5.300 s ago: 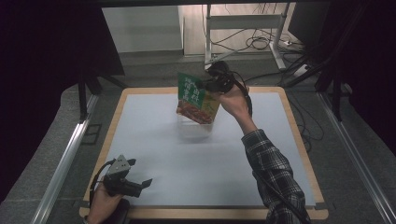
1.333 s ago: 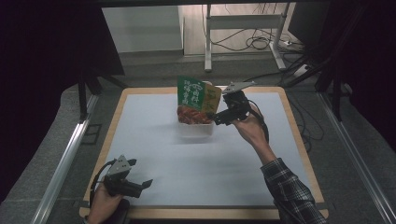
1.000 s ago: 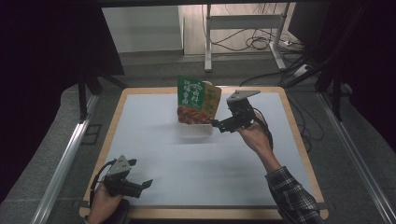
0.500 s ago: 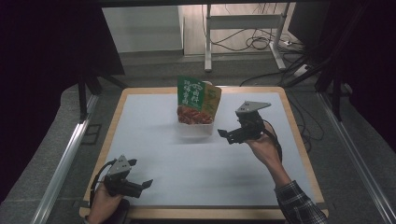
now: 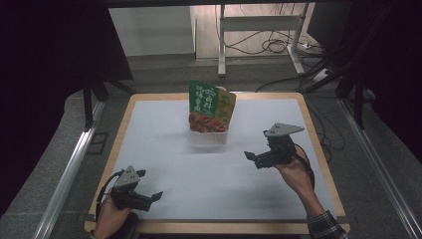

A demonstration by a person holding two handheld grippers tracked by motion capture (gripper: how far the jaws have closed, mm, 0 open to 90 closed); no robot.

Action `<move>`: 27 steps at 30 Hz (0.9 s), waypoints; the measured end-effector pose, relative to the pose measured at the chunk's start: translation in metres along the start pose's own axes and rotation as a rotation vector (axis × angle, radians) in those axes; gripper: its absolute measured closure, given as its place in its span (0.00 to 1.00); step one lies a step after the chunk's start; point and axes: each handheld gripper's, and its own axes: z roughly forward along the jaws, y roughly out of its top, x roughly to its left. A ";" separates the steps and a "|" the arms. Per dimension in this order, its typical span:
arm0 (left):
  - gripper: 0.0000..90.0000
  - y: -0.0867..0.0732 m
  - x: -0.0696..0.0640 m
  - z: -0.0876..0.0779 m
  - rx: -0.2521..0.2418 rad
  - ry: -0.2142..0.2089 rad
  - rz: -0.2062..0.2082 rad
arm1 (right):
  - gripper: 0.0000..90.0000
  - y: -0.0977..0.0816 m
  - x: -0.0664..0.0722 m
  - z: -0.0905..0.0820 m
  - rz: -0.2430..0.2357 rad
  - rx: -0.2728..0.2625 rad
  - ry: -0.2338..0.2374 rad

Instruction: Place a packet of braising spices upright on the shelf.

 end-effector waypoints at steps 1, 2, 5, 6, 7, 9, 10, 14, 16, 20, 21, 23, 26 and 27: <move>0.00 0.000 0.000 0.000 -0.001 0.000 0.000 | 0.00 -0.002 0.000 -0.001 -0.001 0.004 -0.004; 0.00 0.000 0.000 0.000 -0.006 -0.001 -0.002 | 0.00 -0.005 0.001 -0.003 0.001 0.008 -0.012; 0.00 0.000 0.000 0.000 -0.014 -0.013 -0.009 | 0.00 -0.015 0.002 -0.008 0.017 0.011 -0.010; 0.00 0.000 0.000 0.000 -0.013 -0.014 -0.007 | 0.00 -0.018 0.002 -0.010 0.019 0.011 -0.013; 0.00 0.000 -0.001 0.000 -0.014 -0.018 -0.007 | 0.00 -0.019 0.003 -0.011 0.016 0.009 -0.014; 0.00 0.000 -0.001 0.000 -0.016 -0.021 -0.007 | 0.00 -0.023 0.004 -0.014 0.021 0.013 -0.018; 0.00 0.000 -0.001 0.000 -0.017 -0.021 -0.008 | 0.00 -0.025 0.005 -0.015 0.020 0.010 -0.018; 0.00 0.000 -0.001 0.000 -0.020 -0.026 -0.012 | 0.00 -0.034 0.010 -0.022 0.019 0.005 -0.025; 0.00 0.001 -0.001 0.000 -0.023 -0.028 -0.014 | 0.00 -0.039 0.012 -0.025 0.024 0.001 -0.028; 0.00 0.001 -0.002 0.000 -0.025 -0.041 -0.016 | 0.00 -0.049 0.012 -0.029 0.035 0.009 -0.033; 0.00 0.001 -0.002 0.000 -0.025 -0.040 -0.014 | 0.00 -0.052 0.013 -0.030 0.038 0.015 -0.035; 0.00 0.001 -0.002 0.000 -0.024 -0.040 -0.012 | 0.00 -0.058 0.013 -0.031 0.046 0.019 -0.036; 0.00 0.001 -0.002 0.000 -0.023 -0.040 -0.012 | 0.00 -0.067 0.012 -0.033 0.060 0.027 -0.039; 0.00 0.001 -0.003 0.000 -0.023 -0.040 -0.011 | 0.00 -0.070 0.012 -0.034 0.066 0.030 -0.039</move>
